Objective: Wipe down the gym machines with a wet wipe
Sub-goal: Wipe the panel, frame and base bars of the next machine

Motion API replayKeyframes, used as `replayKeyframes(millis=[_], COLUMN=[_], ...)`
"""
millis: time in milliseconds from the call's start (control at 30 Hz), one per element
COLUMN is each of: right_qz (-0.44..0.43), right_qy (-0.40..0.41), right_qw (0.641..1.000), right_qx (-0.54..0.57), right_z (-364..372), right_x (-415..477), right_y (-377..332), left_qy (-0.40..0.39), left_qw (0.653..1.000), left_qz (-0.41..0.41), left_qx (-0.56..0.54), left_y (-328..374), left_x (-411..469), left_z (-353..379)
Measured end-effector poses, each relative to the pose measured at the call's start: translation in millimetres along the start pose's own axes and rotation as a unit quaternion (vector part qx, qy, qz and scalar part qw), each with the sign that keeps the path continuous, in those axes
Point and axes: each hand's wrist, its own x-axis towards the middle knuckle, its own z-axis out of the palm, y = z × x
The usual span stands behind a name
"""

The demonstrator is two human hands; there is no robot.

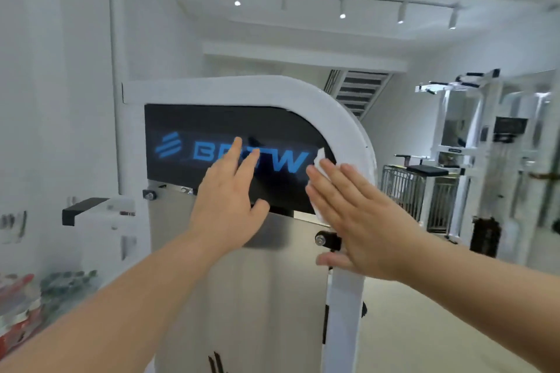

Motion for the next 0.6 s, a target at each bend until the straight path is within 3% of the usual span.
replayKeyframes(millis=[100,200,267,467,533,600], right_qz=[0.000,0.135,0.171,-0.046,-0.011,0.086], right_qy=[-0.034,-0.018,-0.009,-0.058,-0.033,-0.014], right_qw=[0.999,0.990,0.985,0.997,0.998,0.994], right_qx=[-0.040,-0.038,-0.022,-0.027,-0.054,-0.062], right_z=[-6,-30,-36,-4,-16,-36], right_x=[2,35,51,25,36,55], right_y=[2,17,13,-18,8,34], left_qy=[-0.034,-0.014,-0.010,-0.030,-0.034,-0.031], left_qw=[0.999,0.999,0.998,0.993,0.992,0.992], left_qz=[0.024,0.043,0.050,0.071,0.069,0.071], left_qx=[0.012,0.019,0.023,0.090,0.099,0.100], left_y=[-18,-23,-25,-33,-30,-29], left_x=[3,3,2,3,4,4], left_z=[13,21,23,28,27,25])
